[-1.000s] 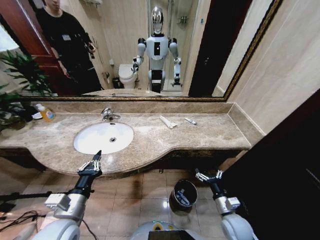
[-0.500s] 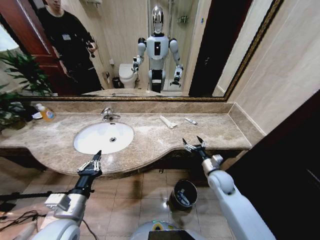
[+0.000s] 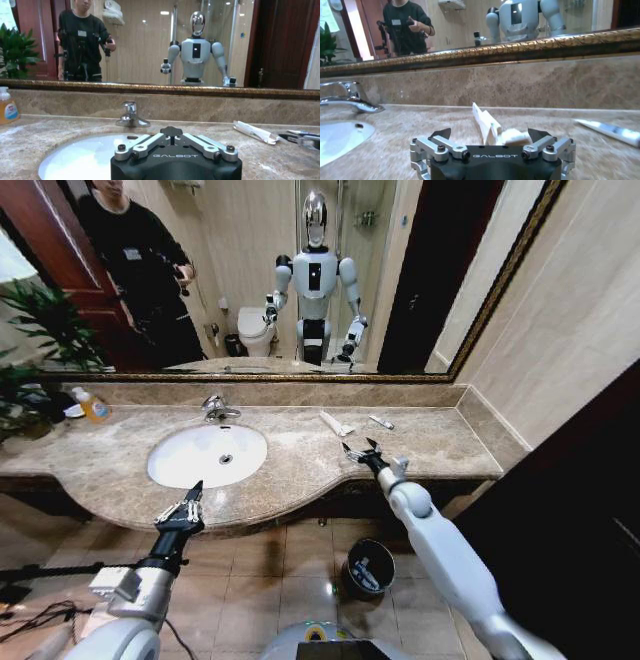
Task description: Pick up the trash from the sink and place it in the trash bin.
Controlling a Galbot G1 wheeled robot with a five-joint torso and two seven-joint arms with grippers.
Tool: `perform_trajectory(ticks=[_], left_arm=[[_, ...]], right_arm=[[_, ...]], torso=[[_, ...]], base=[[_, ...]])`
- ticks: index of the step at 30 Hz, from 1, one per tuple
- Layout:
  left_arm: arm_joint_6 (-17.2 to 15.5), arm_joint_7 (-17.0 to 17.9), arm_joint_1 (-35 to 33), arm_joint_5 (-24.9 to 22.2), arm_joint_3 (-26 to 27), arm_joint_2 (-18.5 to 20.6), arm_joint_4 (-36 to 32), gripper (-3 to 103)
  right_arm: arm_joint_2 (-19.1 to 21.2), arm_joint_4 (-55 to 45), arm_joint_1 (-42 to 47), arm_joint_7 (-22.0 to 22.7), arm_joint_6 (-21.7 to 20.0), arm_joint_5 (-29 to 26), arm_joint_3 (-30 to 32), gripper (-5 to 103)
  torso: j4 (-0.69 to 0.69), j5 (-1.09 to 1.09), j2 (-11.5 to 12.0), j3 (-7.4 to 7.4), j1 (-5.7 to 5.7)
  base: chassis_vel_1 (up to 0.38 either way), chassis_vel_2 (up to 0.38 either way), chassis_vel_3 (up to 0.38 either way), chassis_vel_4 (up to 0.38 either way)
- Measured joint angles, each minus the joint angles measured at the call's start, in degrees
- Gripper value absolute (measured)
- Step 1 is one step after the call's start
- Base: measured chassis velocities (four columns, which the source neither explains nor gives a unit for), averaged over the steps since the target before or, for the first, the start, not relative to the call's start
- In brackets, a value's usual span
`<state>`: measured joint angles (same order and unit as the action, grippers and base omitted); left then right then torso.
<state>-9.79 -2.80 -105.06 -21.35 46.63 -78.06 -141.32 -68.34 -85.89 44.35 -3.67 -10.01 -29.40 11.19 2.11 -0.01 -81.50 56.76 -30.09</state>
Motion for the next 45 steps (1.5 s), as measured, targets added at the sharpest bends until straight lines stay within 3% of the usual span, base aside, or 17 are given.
perform_trajectory(ticks=[7,18,20,22,23,24,27,28,30,32,34,36,38,40,45], left_arm=[[0.0,0.01,0.0,0.0,0.0,0.0,0.01,0],[0.0,0.01,0.0,0.0,0.0,0.0,0.0,0],[0.0,0.01,0.0,0.0,0.0,0.0,0.0,0],[0.0,0.01,0.0,0.0,0.0,0.0,0.0,0],[0.0,0.01,0.0,0.0,0.0,0.0,0.0,0],[0.0,0.0,0.0,0.0,0.0,0.0,0.0,0],[0.0,0.01,0.0,0.0,0.0,0.0,0.0,0],[0.0,0.01,0.0,0.0,0.0,0.0,0.0,0],[0.0,0.01,0.0,0.0,0.0,0.0,0.0,0],[0.0,0.01,0.0,0.0,0.0,0.0,0.01,0],[0.0,0.01,0.0,0.0,0.0,0.0,0.0,0],[0.0,0.01,0.0,0.0,0.0,0.0,0.0,0],[0.0,0.01,0.0,0.0,0.0,0.0,0.0,0],[0.0,0.01,0.0,0.0,0.0,0.0,0.0,0],[0.0,0.01,0.0,0.0,0.0,0.0,0.0,0]], right_arm=[[-1.74,9.86,-8.47,0.11,-0.52,-0.82,-3.74,100],[-3.49,16.37,-12.16,0.07,-0.93,-1.37,-4.48,103],[-3.51,16.61,-12.21,0.01,-0.97,-1.53,-4.64,93],[-3.52,16.64,-12.21,-0.01,-0.98,-1.59,-4.68,93],[-3.62,16.68,-12.21,-0.01,-1.0,-1.75,-4.75,83],[-3.66,16.69,-12.2,-0.01,-1.01,-1.79,-4.77,83],[-3.83,16.8,-12.19,-0.01,-1.01,-1.82,-4.91,66],[-3.83,16.8,-12.19,-0.01,-1.01,-1.82,-4.91,66],[-3.95,16.94,-12.22,0.02,-1.01,-1.82,-4.94,55],[-3.95,16.98,-12.23,0.03,-1.01,-1.82,-4.96,55],[-3.94,17.07,-12.24,0.06,-1.01,-1.76,-5.01,39],[-3.92,17.14,-12.24,0.06,-1.01,-1.71,-5.03,39],[-3.91,17.35,-12.18,0.01,-0.9,-1.53,-5.03,23],[-3.93,17.4,-12.12,0.01,-0.85,-1.48,-5.03,23],[-4.24,17.49,-11.79,0.01,-0.53,-1.23,-4.99,1]], torso=[[0.0,0.0,-0.01,0.0,0.0],[0.0,0.0,-0.01,0.0,0.0],[0.0,0.01,-0.01,0.0,0.0],[0.0,0.01,-0.01,-0.01,0.0],[0.0,0.01,-0.01,-0.01,0.0],[0.0,0.01,-0.01,-0.01,0.0],[0.0,0.01,-0.01,-0.01,0.01],[0.0,0.01,-0.01,-0.01,0.01],[0.0,0.01,-0.01,-0.01,0.01],[0.0,0.01,-0.01,-0.01,0.01],[0.0,0.01,-0.01,-0.01,0.01],[0.0,0.01,-0.01,-0.01,0.01],[0.0,0.01,-0.01,-0.01,0.0],[0.0,0.01,-0.01,-0.01,0.01],[0.0,0.01,-0.01,-0.01,0.01]], base=[[0.0,0.0,0.0,0.0],[0.0,0.0,0.0,0.0],[0.0,0.0,0.0,0.0],[0.0,0.0,0.0,0.0],[0.0,0.0,0.0,0.0],[0.0,0.0,0.0,0.0],[0.0,0.0,0.0,0.0],[0.0,0.0,0.0,0.0],[0.0,0.0,0.0,0.0],[0.0,0.0,0.0,0.0],[0.0,0.0,0.0,0.0],[0.0,0.0,0.0,0.0],[0.0,0.0,0.0,0.0],[0.0,0.0,0.0,0.0],[0.0,0.0,0.0,0.0]])
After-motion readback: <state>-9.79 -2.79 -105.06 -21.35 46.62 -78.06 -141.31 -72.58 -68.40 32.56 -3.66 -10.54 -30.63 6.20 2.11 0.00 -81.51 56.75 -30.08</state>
